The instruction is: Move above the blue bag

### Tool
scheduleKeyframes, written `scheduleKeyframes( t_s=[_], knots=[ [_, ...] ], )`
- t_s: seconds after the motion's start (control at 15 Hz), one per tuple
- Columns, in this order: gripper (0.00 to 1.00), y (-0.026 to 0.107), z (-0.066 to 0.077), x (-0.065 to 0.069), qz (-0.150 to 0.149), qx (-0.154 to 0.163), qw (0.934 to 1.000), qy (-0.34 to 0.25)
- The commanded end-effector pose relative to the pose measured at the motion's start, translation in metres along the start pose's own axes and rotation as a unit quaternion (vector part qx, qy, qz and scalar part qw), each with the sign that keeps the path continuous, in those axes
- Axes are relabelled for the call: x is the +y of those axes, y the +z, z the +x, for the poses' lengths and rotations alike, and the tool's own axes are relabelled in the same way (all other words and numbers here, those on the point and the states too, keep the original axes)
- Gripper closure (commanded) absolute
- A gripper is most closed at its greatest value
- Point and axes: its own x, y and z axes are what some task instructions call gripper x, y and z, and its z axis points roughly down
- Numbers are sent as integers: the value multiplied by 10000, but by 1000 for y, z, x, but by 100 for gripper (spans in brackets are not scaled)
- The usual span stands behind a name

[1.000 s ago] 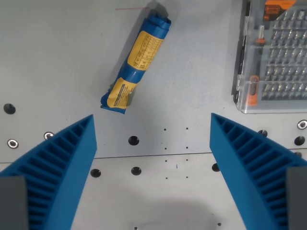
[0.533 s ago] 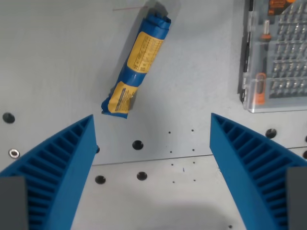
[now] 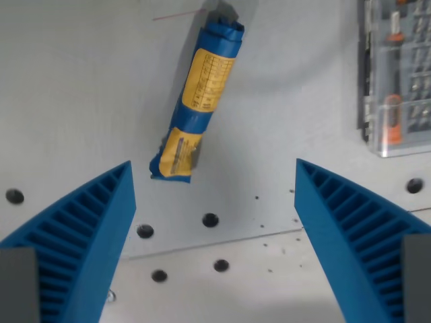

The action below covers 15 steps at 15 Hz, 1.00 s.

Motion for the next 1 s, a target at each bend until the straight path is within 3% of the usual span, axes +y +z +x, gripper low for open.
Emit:
scheduleKeyframes(
  t_s=[0.07, 1.0],
  knots=[
    [0, 14, -4, -4, 79, 434, 9943, 973],
    [0, 84, -6, -10, 114, 455, 9823, 1814]
  ],
)
